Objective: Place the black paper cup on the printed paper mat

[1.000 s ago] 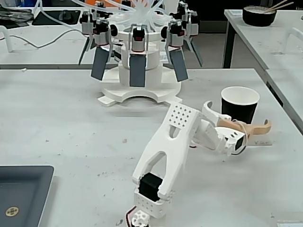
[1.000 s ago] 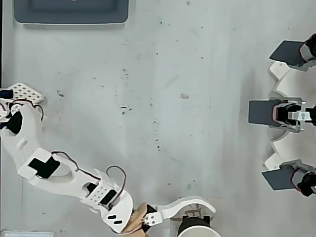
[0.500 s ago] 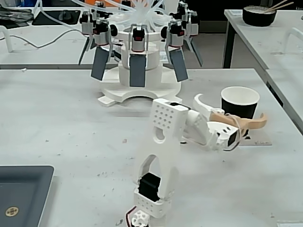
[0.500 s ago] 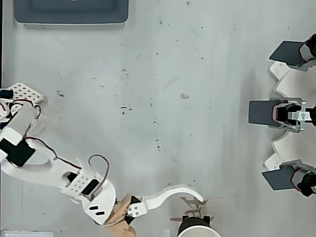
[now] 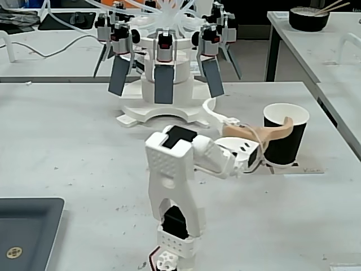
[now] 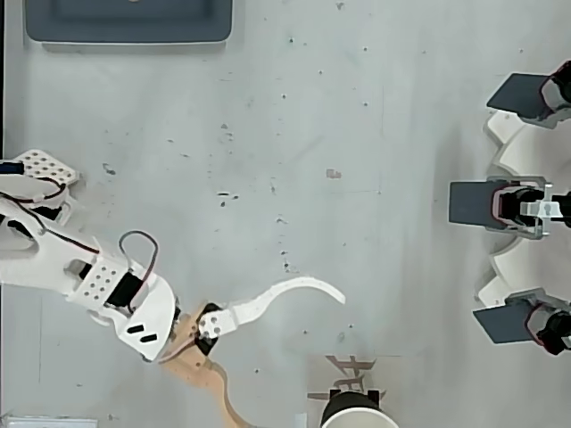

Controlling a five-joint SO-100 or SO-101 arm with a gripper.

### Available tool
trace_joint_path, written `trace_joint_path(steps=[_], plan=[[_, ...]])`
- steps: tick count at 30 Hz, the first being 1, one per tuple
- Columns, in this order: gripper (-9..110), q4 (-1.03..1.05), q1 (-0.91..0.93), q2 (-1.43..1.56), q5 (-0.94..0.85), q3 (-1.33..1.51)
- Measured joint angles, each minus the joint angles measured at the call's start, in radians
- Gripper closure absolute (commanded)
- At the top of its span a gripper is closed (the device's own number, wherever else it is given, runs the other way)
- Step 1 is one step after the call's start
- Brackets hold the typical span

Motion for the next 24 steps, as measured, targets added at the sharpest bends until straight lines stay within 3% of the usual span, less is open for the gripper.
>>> trace_joint_path(steps=[10, 24], plan=[[58, -0.012, -0.161, 0.224, 0.000, 0.189], [64, -0.026, -0.423, 0.333, 0.000, 0.219]])
